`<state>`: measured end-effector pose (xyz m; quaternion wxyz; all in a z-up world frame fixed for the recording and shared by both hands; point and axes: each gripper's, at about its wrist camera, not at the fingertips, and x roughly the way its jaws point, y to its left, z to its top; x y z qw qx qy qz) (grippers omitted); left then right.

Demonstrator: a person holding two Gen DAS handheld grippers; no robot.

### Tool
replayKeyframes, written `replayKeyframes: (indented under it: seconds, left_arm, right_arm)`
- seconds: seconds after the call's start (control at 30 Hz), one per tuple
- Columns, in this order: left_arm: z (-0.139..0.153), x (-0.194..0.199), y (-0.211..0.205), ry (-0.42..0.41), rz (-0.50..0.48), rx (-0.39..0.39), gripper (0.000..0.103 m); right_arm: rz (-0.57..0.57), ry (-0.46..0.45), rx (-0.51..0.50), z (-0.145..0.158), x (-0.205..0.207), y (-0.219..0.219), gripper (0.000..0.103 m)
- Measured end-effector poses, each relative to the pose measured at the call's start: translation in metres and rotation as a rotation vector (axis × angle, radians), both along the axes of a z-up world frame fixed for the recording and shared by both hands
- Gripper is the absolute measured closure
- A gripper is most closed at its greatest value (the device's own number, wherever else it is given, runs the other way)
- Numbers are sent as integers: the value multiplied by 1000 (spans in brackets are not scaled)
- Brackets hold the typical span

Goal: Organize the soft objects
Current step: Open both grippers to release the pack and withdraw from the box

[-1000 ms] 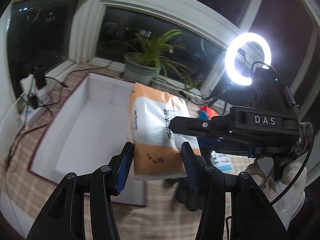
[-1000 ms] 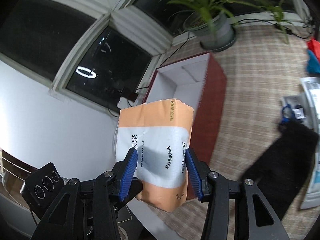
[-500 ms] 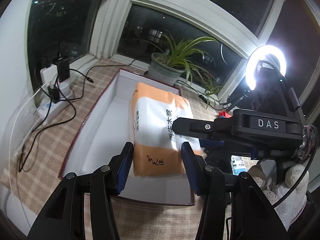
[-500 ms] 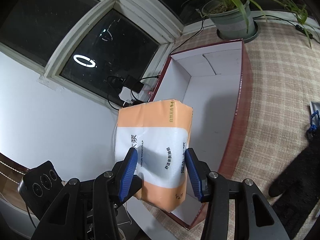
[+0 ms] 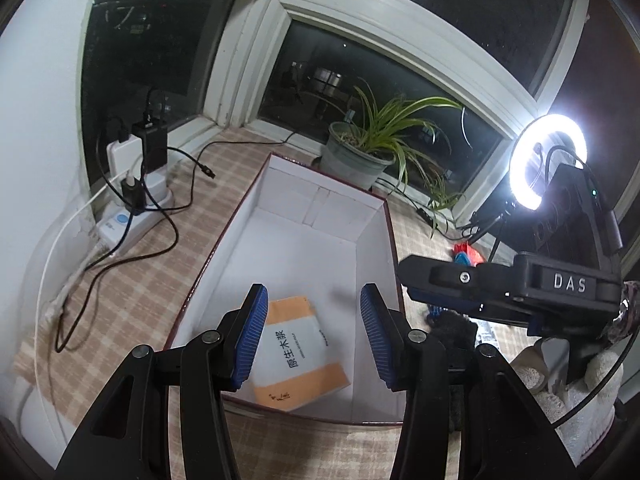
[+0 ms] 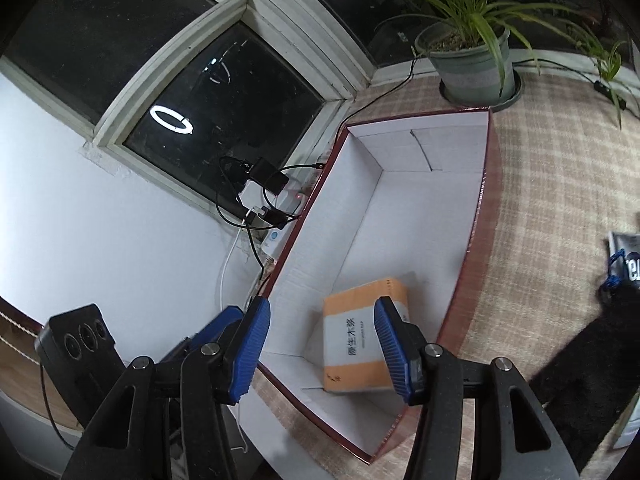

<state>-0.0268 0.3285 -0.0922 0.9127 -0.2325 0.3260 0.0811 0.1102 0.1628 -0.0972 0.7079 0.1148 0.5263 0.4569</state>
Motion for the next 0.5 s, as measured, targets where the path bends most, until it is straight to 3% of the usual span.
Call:
replayKeyframes:
  seconds: [0.23,0.5]
  left_arm:
    - [5,-1,-11,-15,12,-1,57]
    - [13,11,-48,-28,-34,-15,57]
  right_arm:
    - [-11,-31,-6,7,4,-26,52]
    - [-45,-112,-34,14,14,-88,49]
